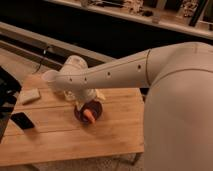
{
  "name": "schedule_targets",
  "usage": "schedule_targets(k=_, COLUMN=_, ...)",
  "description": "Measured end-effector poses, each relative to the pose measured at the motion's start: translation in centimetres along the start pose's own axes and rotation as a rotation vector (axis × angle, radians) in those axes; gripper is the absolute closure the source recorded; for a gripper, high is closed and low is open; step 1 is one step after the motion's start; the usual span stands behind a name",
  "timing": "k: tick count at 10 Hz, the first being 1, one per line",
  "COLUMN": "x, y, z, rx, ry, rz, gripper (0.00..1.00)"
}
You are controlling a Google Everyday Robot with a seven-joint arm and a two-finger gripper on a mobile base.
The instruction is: Place the pepper in the ceramic bowl
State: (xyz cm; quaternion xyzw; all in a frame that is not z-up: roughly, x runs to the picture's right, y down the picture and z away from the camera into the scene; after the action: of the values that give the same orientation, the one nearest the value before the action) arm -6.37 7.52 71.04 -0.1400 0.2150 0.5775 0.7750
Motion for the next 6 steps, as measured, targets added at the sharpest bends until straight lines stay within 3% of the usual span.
schedule_targets(k=3, x=1.0, y=-2.6, z=-0.9, rx=0.049, ry=-0.034, rz=0.130, gripper=0.20)
schedule_targets(k=6, x=1.1, y=-2.6, z=-1.1, rx=0.051, ry=-0.038, rz=0.141, gripper=0.20)
